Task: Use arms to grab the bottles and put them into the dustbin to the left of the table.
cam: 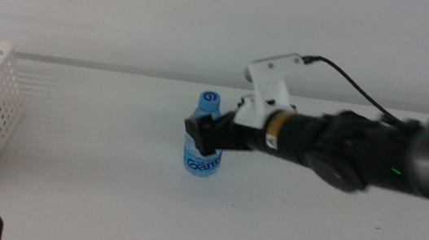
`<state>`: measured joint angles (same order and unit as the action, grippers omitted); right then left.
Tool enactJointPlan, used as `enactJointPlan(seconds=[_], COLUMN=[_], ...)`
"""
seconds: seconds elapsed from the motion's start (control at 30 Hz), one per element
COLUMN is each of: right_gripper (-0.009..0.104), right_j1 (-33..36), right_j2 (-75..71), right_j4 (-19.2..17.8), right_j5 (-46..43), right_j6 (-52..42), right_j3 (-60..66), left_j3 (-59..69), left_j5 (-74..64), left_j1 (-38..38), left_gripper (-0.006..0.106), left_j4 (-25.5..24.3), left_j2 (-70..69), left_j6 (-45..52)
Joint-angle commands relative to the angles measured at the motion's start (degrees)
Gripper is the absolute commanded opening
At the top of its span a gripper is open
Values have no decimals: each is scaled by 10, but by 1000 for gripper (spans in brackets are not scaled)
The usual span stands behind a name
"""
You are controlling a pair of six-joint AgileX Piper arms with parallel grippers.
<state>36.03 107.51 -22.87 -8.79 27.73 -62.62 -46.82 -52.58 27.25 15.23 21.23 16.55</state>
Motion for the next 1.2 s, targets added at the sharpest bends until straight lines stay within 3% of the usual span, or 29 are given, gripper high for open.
enactJointPlan(seconds=[0.0, 0.2, 0.53, 0.87, 1.17], right_gripper=[92, 92, 92, 92, 92], right_j1=[7, 27, 29, 29, 29], right_j2=[-47, -179, -501, -794, -855], right_j4=[40, 148, 273, 276, 276], right_j5=[6, 55, 373, 477, 498], right_j6=[-35, -119, -337, -351, -342], right_j3=[50, 151, 192, 258, 258], left_j3=[2, 2, 2, 2, 2], left_j5=[5, 5, 5, 5, 5], left_j1=[5, 5, 5, 5, 5], left_gripper=[94, 94, 94, 94, 94], left_j4=[7, 7, 7, 7, 7], left_j2=[-2, -2, -2, -2, -2], left_j6=[-4, -4, -4, -4, -4])
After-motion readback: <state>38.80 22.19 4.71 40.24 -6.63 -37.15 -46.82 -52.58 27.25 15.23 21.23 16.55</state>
